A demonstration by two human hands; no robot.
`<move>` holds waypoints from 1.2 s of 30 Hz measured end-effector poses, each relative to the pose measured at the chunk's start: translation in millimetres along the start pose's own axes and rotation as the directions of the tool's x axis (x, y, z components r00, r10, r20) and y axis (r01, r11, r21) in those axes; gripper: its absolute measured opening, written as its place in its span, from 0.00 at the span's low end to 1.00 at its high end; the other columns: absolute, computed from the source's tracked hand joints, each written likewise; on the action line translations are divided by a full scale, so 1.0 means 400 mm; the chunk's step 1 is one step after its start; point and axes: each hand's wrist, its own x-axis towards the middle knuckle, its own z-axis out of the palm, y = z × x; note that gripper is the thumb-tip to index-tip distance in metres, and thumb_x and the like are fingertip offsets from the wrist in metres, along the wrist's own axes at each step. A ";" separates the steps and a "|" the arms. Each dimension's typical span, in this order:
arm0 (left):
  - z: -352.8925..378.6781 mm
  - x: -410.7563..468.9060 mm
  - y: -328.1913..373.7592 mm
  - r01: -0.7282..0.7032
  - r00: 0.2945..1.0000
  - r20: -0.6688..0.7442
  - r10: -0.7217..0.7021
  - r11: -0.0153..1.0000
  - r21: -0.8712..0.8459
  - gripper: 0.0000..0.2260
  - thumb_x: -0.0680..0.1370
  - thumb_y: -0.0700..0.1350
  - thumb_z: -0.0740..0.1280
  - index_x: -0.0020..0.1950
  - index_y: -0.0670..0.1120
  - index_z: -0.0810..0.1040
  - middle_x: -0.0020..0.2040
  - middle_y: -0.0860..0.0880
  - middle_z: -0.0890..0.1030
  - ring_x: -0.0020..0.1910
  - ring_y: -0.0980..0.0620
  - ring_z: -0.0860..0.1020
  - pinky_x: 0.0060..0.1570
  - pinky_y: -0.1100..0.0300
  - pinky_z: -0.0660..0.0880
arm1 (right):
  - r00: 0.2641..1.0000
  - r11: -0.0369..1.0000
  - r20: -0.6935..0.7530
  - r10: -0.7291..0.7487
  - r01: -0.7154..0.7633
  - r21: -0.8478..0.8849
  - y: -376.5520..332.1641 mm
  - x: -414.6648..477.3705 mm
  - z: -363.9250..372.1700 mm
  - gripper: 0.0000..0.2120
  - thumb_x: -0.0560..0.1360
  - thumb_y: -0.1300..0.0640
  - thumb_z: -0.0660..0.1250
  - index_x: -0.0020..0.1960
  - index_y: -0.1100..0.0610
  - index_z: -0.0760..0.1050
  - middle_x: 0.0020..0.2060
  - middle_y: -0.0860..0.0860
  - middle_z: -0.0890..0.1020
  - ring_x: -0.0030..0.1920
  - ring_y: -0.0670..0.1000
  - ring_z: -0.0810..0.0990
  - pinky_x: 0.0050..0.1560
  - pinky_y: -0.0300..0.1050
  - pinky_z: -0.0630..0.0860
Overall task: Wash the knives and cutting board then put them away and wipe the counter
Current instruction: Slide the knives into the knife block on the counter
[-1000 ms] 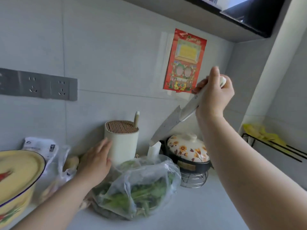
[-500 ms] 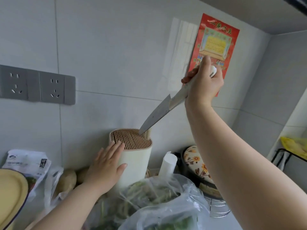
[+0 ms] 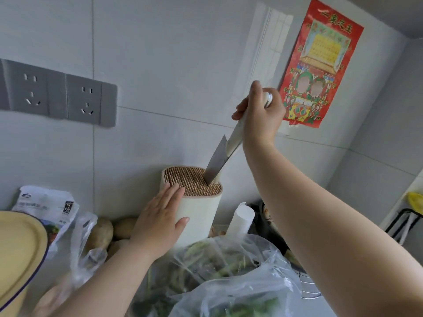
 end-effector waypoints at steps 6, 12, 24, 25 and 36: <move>0.008 0.002 -0.002 0.015 1.000 -0.015 -0.014 0.999 0.033 0.44 0.61 0.61 0.34 0.76 0.47 0.49 0.77 0.51 0.46 0.68 0.61 0.37 0.65 0.66 0.40 | 0.998 0.995 0.022 0.063 -0.061 -0.074 0.054 -0.012 0.022 0.15 0.76 0.62 0.60 0.31 0.57 0.64 0.23 0.53 0.71 0.22 0.50 0.71 0.22 0.32 0.66; 0.026 0.012 -0.022 -0.030 0.999 -0.030 0.036 0.983 0.180 0.26 0.67 0.54 0.54 0.57 0.42 0.78 0.56 0.47 0.81 0.59 0.49 0.75 0.43 0.57 0.79 | 1.000 0.999 0.012 0.017 -0.016 -0.048 0.026 0.013 0.018 0.15 0.76 0.63 0.59 0.31 0.58 0.64 0.22 0.52 0.71 0.20 0.48 0.70 0.22 0.33 0.67; 0.020 0.009 -0.014 -0.033 0.998 -0.044 0.044 0.975 0.218 0.26 0.67 0.53 0.54 0.56 0.41 0.78 0.56 0.45 0.81 0.60 0.49 0.69 0.41 0.54 0.79 | 0.991 0.991 0.031 -0.127 0.126 0.046 -0.067 0.029 0.009 0.16 0.76 0.65 0.59 0.30 0.58 0.64 0.16 0.47 0.70 0.18 0.46 0.68 0.22 0.36 0.69; 0.019 0.008 -0.014 -0.039 0.999 -0.028 0.046 0.974 0.224 0.26 0.67 0.53 0.54 0.56 0.41 0.79 0.56 0.45 0.81 0.60 0.47 0.73 0.42 0.55 0.79 | 0.992 0.991 0.029 -0.124 0.123 0.048 -0.066 0.027 0.009 0.16 0.76 0.65 0.59 0.30 0.58 0.64 0.16 0.47 0.70 0.18 0.46 0.68 0.22 0.37 0.69; 0.014 0.004 -0.011 -0.037 0.999 0.016 0.034 0.976 0.214 0.25 0.66 0.53 0.57 0.56 0.41 0.79 0.56 0.44 0.81 0.54 0.44 0.80 0.41 0.57 0.79 | 0.993 0.990 0.012 -0.118 0.116 0.073 -0.074 0.024 0.004 0.16 0.76 0.65 0.58 0.30 0.57 0.64 0.17 0.47 0.70 0.18 0.47 0.68 0.25 0.39 0.69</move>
